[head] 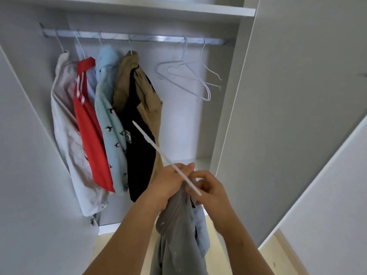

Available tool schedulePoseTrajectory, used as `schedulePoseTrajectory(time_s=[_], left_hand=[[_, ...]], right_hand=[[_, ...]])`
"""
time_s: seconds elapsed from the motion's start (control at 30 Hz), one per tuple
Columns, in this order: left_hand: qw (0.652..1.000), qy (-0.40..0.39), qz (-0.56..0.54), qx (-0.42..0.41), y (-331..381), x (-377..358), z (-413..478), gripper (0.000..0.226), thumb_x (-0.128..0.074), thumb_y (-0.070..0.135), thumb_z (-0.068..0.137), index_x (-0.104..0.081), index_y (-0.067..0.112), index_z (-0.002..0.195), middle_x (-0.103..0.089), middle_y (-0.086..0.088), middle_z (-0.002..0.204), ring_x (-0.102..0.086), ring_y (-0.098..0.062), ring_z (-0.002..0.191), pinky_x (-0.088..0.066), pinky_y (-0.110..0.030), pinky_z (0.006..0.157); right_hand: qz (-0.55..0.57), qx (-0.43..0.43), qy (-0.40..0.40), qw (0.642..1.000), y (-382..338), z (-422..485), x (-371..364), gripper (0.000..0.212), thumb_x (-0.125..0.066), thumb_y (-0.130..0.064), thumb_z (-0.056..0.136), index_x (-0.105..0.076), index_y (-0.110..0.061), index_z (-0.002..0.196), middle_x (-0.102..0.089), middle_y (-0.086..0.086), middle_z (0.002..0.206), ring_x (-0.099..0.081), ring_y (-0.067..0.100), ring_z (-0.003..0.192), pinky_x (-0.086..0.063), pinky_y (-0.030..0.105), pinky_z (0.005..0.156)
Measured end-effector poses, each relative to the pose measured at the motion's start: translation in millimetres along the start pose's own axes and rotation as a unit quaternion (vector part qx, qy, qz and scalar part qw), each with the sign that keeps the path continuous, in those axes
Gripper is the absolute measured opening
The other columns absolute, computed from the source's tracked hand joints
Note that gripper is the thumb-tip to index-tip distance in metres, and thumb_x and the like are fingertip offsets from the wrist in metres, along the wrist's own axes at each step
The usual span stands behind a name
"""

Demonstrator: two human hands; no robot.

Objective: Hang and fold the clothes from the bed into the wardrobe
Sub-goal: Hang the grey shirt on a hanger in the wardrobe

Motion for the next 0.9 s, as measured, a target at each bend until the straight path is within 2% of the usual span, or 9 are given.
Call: schedulePoseTrajectory(time_s=[0.13,0.23,0.3,0.4,0.5,0.63,0.73,0.8,0.9], left_hand=[[0.996,-0.040,0.073,-0.013,4,1,-5,0.004,-0.071,0.030,0.079,-0.071,0.028,0.083,-0.069,0.000,0.089,-0.065,-0.012,0.085,-0.051,-0.020,0.070],[0.994,-0.060,0.094,-0.020,9,12,-6,0.019,-0.075,0.015,0.075,-0.071,0.032,0.081,-0.063,-0.002,0.096,-0.061,-0.012,0.086,-0.053,-0.022,0.077],[0.980,-0.038,0.194,-0.036,13,19,-1,0.024,-0.070,0.008,0.080,-0.066,0.030,0.088,-0.060,-0.002,0.101,-0.058,-0.011,0.083,-0.051,-0.022,0.076],[0.890,0.037,0.449,-0.076,24,23,12,0.033,-0.052,0.005,0.088,-0.048,0.020,0.117,-0.055,-0.005,0.091,-0.057,-0.019,0.082,-0.050,-0.034,0.073],[0.819,0.168,0.539,-0.101,41,37,14,0.031,-0.043,0.009,0.093,-0.040,0.013,0.124,-0.051,-0.004,0.088,-0.053,-0.020,0.081,-0.041,-0.032,0.063],[0.854,0.255,0.436,-0.121,59,67,19,0.021,-0.047,0.009,0.092,-0.055,0.009,0.112,-0.059,-0.009,0.109,-0.054,-0.020,0.093,-0.037,-0.027,0.071],[0.887,0.259,0.362,-0.126,64,87,27,0.017,-0.050,0.007,0.092,-0.063,0.007,0.104,-0.063,-0.008,0.110,-0.054,-0.017,0.097,-0.037,-0.023,0.078],[0.885,0.249,0.368,-0.141,70,97,30,0.017,-0.049,0.008,0.093,-0.063,0.008,0.103,-0.063,-0.009,0.110,-0.055,-0.018,0.099,-0.039,-0.025,0.081],[0.867,0.226,0.414,-0.162,79,103,32,0.016,-0.048,0.011,0.094,-0.063,0.010,0.100,-0.063,-0.008,0.108,-0.056,-0.022,0.100,-0.042,-0.032,0.085]], right_hand=[[-0.023,-0.021,0.090,0.995,8,1,27,0.014,-0.065,-0.030,0.085,-0.063,-0.019,0.077,-0.050,-0.004,0.057,-0.047,0.013,0.058,-0.043,0.028,0.057],[-0.010,-0.049,0.176,0.983,16,-2,53,0.027,-0.055,-0.028,0.092,-0.064,-0.020,0.068,-0.043,-0.002,0.054,-0.040,0.012,0.054,-0.038,0.027,0.057],[0.005,-0.053,0.208,0.977,17,-4,64,0.032,-0.053,-0.026,0.093,-0.064,-0.018,0.065,-0.043,-0.003,0.053,-0.041,0.011,0.054,-0.039,0.026,0.060],[0.044,-0.048,0.219,0.973,18,-6,71,0.030,-0.053,-0.022,0.094,-0.065,-0.014,0.068,-0.054,-0.005,0.064,-0.049,0.005,0.058,-0.040,0.019,0.061],[0.064,-0.053,0.212,0.974,21,-7,73,0.029,-0.053,-0.016,0.093,-0.064,-0.012,0.067,-0.059,-0.005,0.066,-0.053,-0.003,0.054,-0.041,0.014,0.061],[0.060,-0.065,0.224,0.971,25,-9,85,0.033,-0.052,-0.003,0.085,-0.058,-0.012,0.053,-0.052,-0.006,0.053,-0.049,0.007,0.055,-0.037,0.021,0.060],[0.019,-0.077,0.244,0.967,27,-14,94,0.024,-0.050,-0.018,0.067,-0.046,-0.015,0.044,-0.034,-0.011,0.040,-0.032,0.009,0.047,-0.025,0.028,0.053],[0.009,-0.083,0.253,0.964,26,-15,99,0.017,-0.042,-0.022,0.056,-0.038,-0.017,0.040,-0.026,-0.011,0.038,-0.023,0.005,0.039,-0.019,0.026,0.051],[0.005,-0.111,0.263,0.958,30,-15,105,0.020,-0.043,-0.022,0.058,-0.032,-0.015,0.043,-0.022,-0.010,0.037,-0.018,0.006,0.037,-0.018,0.025,0.048]])
Point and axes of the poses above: each hand's wrist, its own z-axis towards the middle knuckle, its own x-axis out of the back of the hand, y = z × x, the point moved 9 cm from there along z, towards the middle knuckle
